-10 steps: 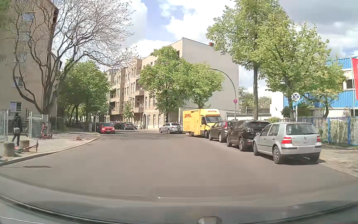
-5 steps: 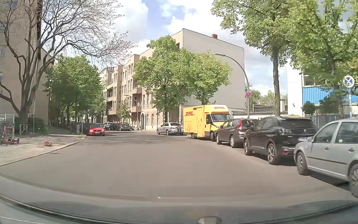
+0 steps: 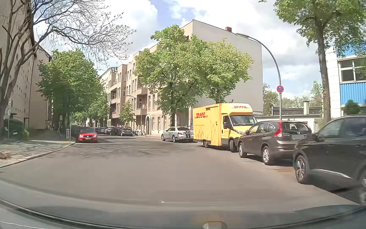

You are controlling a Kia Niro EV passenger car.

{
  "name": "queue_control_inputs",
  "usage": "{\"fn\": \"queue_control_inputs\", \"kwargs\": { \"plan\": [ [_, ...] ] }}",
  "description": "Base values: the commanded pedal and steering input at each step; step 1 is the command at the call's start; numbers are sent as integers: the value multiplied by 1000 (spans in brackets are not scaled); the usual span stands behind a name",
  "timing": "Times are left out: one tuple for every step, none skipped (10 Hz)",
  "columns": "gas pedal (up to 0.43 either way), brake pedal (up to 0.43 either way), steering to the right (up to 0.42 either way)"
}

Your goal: Follow the waypoints while adhering to traffic rules and regulations

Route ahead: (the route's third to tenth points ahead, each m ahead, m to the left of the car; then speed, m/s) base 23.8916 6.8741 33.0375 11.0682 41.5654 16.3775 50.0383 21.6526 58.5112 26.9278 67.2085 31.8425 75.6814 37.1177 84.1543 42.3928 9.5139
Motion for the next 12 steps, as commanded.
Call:
{"fn": "queue_control_inputs", "kwargs": {
  "plan": [
    [0, 18, -42],
    [0, 18, -48],
    [0, 18, -53],
    [0, 18, -56],
    [0, 18, -60],
    [0, 12, -64],
    [0, 18, -68],
    [0, 18, -71],
    [0, 12, -75],
    [0, 18, -81],
    [0, 18, -87],
    [0, 18, -89]
  ]
}}
